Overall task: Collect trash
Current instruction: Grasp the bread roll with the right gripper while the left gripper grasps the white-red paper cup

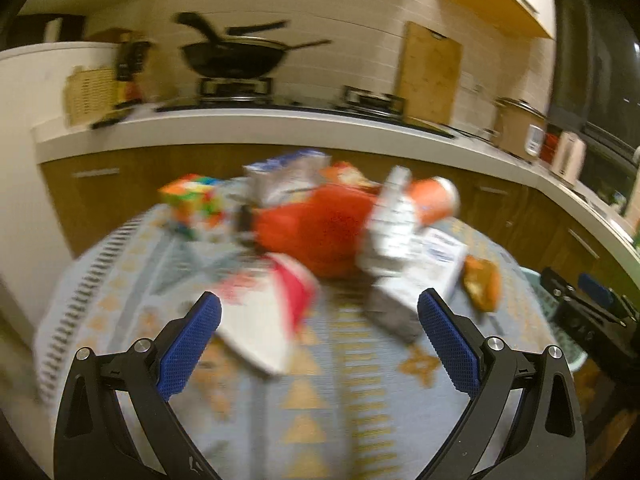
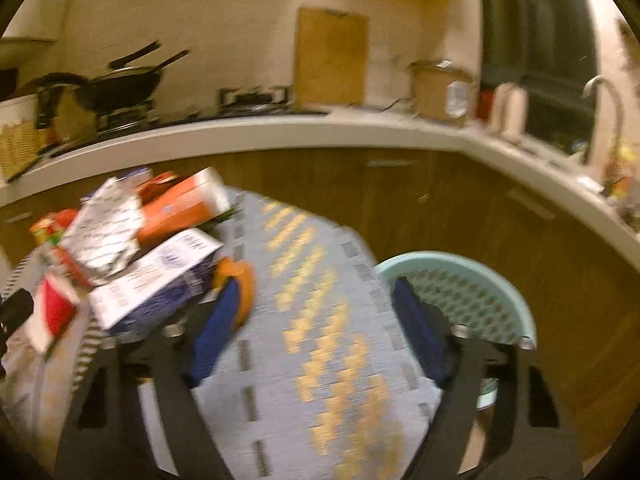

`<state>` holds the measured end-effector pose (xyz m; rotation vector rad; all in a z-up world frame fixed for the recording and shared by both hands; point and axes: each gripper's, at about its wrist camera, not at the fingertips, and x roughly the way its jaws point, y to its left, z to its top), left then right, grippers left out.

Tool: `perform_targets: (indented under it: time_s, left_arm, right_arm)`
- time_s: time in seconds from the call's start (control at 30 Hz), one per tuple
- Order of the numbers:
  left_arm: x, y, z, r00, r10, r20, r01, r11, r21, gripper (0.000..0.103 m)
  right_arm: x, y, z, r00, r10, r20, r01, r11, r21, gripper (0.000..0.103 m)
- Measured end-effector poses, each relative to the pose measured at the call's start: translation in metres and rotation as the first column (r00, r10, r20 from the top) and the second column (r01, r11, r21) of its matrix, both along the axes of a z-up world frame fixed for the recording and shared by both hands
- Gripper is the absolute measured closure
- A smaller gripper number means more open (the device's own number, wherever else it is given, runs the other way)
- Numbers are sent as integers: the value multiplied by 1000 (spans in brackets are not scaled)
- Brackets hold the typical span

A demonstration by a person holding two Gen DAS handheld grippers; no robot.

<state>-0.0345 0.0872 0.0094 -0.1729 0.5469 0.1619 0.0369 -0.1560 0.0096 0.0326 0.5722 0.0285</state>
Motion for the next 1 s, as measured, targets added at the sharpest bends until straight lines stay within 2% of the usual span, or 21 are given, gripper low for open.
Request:
perform_targets:
  time_s: [0.03,0.13,0.3,0.4,0.57,0.7,1.0]
  left_arm:
    - [-1,9,1,1000,22,-10,-22,1000,6,8]
    - [-4,36,3,997,74,-23,-74,997,4,8]
    - [15,74,-1,996,31,-80,-37,997,-74,8]
    - [32,86,-9,991,-43,-129,24,989,-146,8]
    - [51,89,-29,981,-60,-183,35,990,-138,10]
    - [58,85,-38,977,-95,-189,61,982,-179,11]
    - [58,64,-41,972,-170,-161,124,957,-263,34]
  right_arm:
    - [2,3,0,1000,18,-12,-18,1000,12,46]
    - [11,11,-1,996,70,-57,-68,997,39,46]
    - [23,20,-6,982,142,-128,-132,988,84,46]
    - [26,21,-10,976,158,-150,-146,985,93,46]
    - [31,20,-16,968,169,-184,-157,984,82,46]
    - [35,19,-19,965,175,-195,-163,984,74,46]
    - [52,19,-25,948,199,-246,-179,979,101,46]
